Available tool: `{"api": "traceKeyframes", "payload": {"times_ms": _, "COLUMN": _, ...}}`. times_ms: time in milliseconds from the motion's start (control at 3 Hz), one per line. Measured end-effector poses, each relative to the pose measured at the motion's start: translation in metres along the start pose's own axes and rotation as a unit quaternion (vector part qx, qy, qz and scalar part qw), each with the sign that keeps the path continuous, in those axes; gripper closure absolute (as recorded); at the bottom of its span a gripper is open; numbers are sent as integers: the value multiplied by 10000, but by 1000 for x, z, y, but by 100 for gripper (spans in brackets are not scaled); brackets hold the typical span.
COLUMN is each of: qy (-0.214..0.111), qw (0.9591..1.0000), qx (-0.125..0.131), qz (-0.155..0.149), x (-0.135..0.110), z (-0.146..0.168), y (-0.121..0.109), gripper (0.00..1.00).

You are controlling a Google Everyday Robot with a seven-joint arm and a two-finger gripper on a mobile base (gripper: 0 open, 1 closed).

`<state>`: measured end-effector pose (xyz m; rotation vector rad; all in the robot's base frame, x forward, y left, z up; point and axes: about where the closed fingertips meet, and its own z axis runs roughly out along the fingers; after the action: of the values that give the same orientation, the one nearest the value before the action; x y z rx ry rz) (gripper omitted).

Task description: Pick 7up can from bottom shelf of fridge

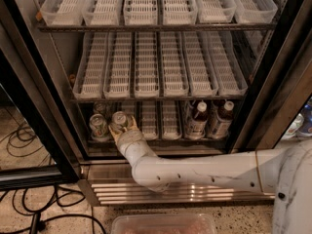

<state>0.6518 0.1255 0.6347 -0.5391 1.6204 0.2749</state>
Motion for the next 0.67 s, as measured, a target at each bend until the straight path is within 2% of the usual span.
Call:
{"api": "traceKeyframes", "payload": {"times_ms": 333, "qy": 34, "qw": 9996, "qx": -262, "qz": 37, "x": -30, "z": -33, "y": 0, "gripper": 100}}
{"api": "traceKeyframes", "payload": {"times_ms": 667, "qy": 52, "qw": 9984, "qx": -562, "qz": -75, "x": -86, "z": -90, "y": -7, "gripper": 100}}
